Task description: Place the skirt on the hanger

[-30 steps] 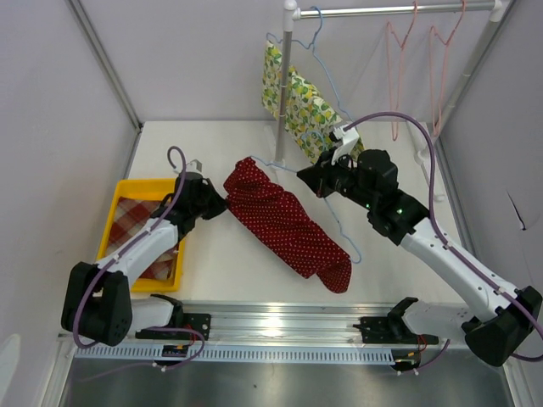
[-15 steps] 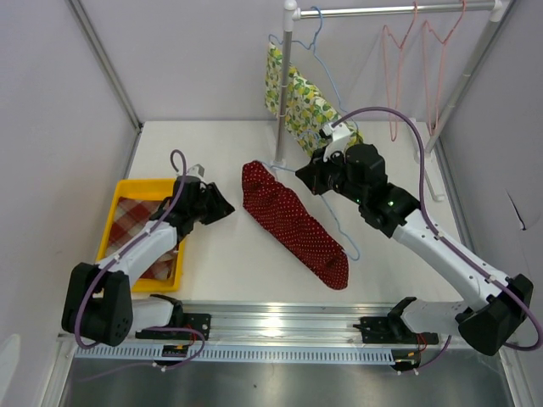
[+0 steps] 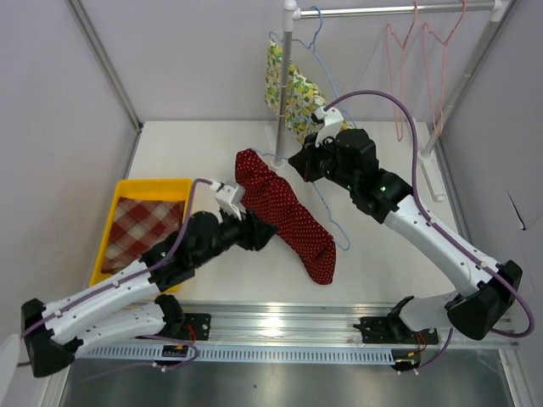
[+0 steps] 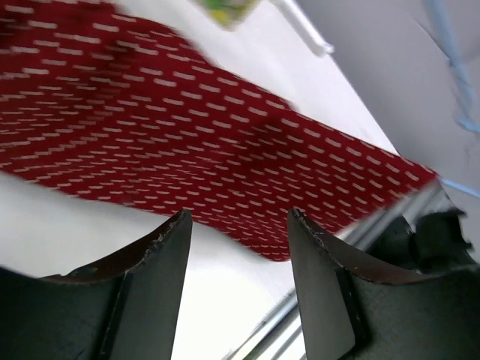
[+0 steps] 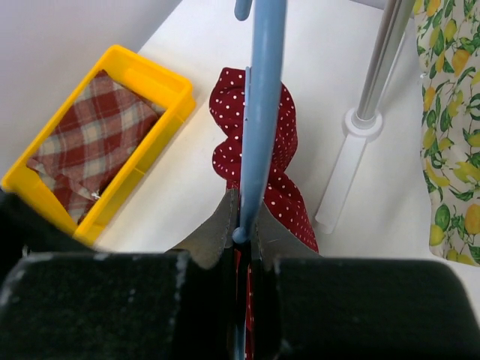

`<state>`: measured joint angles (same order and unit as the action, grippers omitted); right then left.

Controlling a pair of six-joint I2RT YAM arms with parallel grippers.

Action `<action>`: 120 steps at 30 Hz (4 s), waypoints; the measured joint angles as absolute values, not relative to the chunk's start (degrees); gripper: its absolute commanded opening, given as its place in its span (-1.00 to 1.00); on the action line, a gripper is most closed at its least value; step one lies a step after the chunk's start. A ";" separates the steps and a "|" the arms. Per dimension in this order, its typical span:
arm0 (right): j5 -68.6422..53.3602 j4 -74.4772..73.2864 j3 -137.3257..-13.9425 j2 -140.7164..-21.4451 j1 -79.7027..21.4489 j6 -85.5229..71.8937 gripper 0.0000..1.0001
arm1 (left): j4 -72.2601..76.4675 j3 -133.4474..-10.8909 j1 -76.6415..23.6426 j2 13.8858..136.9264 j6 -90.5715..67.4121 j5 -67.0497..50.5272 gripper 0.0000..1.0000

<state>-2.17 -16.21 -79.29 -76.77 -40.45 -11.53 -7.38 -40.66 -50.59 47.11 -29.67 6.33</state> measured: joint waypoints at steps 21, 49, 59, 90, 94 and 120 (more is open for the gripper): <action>1.61 -22.26 -83.66 -79.11 -41.82 -15.00 -1.00 | 5.52 -49.01 -84.05 70.43 -14.83 39.94 0.31; 3.27 -22.92 -86.28 -80.03 -41.89 -14.50 -1.00 | 7.01 -53.47 -88.82 75.05 -8.97 47.68 -1.00; 3.66 -23.53 -87.57 -80.36 -40.29 -13.89 -1.00 | 4.47 -53.08 -92.51 69.01 -11.07 46.35 -1.00; 1.54 -26.70 -87.68 -74.17 -40.42 -12.86 -1.00 | -4.86 -52.21 -91.35 60.51 -16.01 47.77 0.23; -0.67 -26.96 -86.30 -69.10 -40.40 -12.49 -1.00 | -10.98 -57.56 -85.30 55.55 -19.59 52.03 0.15; 6.28 -62.52 -101.21 -57.80 -40.36 -14.72 -1.00 | -15.92 -73.93 -54.17 68.31 -20.36 29.85 0.23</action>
<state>6.28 -62.52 -101.21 -57.80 -40.36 -14.72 -15.92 -73.93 -54.17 68.31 -20.36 29.85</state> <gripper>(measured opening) 0.066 0.612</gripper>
